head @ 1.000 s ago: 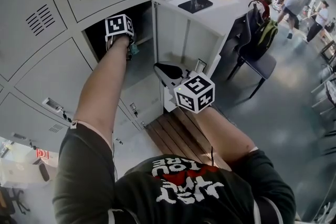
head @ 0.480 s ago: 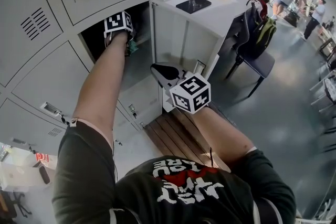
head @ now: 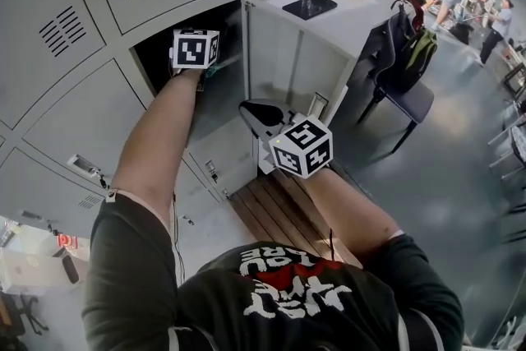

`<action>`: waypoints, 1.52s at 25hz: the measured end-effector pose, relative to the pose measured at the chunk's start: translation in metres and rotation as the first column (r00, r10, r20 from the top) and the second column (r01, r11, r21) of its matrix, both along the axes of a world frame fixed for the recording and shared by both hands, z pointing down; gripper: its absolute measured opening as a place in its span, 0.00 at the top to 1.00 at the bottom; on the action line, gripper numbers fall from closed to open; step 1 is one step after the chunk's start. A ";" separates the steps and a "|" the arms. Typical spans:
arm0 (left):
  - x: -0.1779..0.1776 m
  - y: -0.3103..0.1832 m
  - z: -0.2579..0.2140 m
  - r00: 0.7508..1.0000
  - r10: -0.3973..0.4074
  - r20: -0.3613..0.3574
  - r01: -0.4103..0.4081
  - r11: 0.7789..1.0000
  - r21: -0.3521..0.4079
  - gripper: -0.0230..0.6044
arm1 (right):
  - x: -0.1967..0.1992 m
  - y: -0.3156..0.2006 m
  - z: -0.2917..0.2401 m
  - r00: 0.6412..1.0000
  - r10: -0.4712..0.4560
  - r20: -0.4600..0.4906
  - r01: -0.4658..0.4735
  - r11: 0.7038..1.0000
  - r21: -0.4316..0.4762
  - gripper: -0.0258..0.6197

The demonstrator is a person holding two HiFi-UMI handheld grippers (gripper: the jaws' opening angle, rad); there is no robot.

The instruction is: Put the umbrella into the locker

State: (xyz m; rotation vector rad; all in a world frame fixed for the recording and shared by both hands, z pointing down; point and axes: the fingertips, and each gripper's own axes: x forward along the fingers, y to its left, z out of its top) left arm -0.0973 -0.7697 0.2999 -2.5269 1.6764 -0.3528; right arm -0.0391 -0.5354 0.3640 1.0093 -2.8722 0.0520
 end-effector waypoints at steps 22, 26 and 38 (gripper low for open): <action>0.013 0.076 0.068 0.997 -0.072 0.035 0.072 0.997 -0.010 0.94 | 0.005 0.026 0.005 1.000 -0.020 -0.004 0.020 1.000 0.004 0.91; 0.006 0.059 0.065 0.992 -0.104 0.068 0.105 0.994 -0.004 0.95 | 0.010 0.028 0.005 1.000 -0.016 -0.007 0.016 1.000 0.007 0.91; -0.006 0.057 0.064 0.996 -0.086 0.023 0.087 0.995 -0.041 0.94 | 0.020 0.036 0.004 1.000 -0.020 -0.007 0.020 1.000 0.007 0.91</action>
